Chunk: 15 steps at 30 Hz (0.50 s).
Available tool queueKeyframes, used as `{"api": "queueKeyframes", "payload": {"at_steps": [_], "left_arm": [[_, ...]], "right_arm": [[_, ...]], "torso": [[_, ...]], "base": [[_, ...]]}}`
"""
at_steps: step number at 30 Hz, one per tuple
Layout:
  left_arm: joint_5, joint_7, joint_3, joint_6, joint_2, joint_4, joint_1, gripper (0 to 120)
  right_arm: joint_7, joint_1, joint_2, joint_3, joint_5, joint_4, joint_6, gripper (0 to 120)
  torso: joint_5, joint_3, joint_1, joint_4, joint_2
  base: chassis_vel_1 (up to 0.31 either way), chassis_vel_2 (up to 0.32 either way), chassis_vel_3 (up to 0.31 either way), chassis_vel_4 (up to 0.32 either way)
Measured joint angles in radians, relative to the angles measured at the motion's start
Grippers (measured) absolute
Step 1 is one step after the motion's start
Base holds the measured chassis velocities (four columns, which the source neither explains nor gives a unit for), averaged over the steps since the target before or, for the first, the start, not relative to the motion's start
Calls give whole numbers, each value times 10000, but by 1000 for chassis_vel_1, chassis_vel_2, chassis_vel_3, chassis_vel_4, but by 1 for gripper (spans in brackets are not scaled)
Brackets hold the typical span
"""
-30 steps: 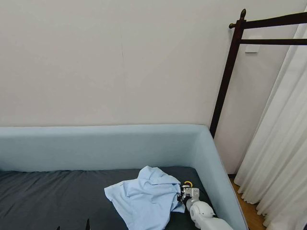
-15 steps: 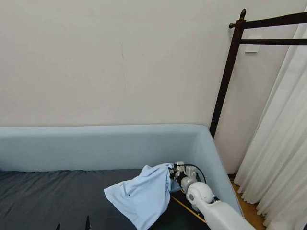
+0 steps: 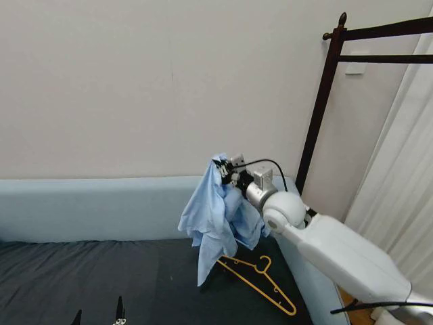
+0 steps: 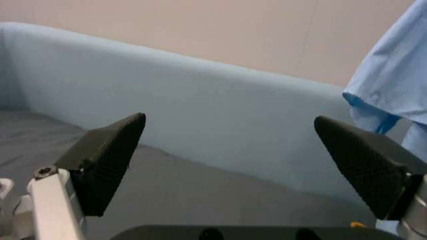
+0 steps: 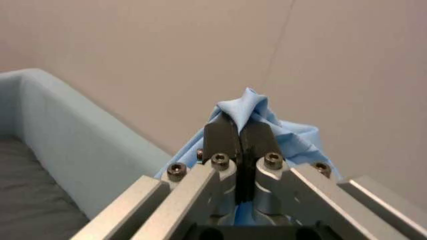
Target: Pick up the clothes from the sofa and hang them on the clothes hanger.
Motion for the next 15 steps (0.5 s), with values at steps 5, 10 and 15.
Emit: {"api": "queueKeyframes", "payload": {"at_steps": [5, 10, 15], "left_arm": [[-137, -76, -96, -110, -222, -32, -16, 99], [-260, -145, -229, -221, -400, -45, 40, 99], [-274, -178, -247, -238, -506, 16, 84, 99]], "right_arm": [[-526, 1211, 781, -818, 110, -1101, 516, 0], [-1207, 1615, 1064, -1178, 118, -1522, 1201, 0], [-1928, 308, 247, -1015, -362, -842, 2043, 0]], "torso": [[-2, 0, 0, 4, 0], [-3, 0, 0, 5, 0], [0, -1, -1, 3, 0]], "base": [[0, 0, 0, 0], [0, 0, 0, 0], [0, 0, 0, 0]]}}
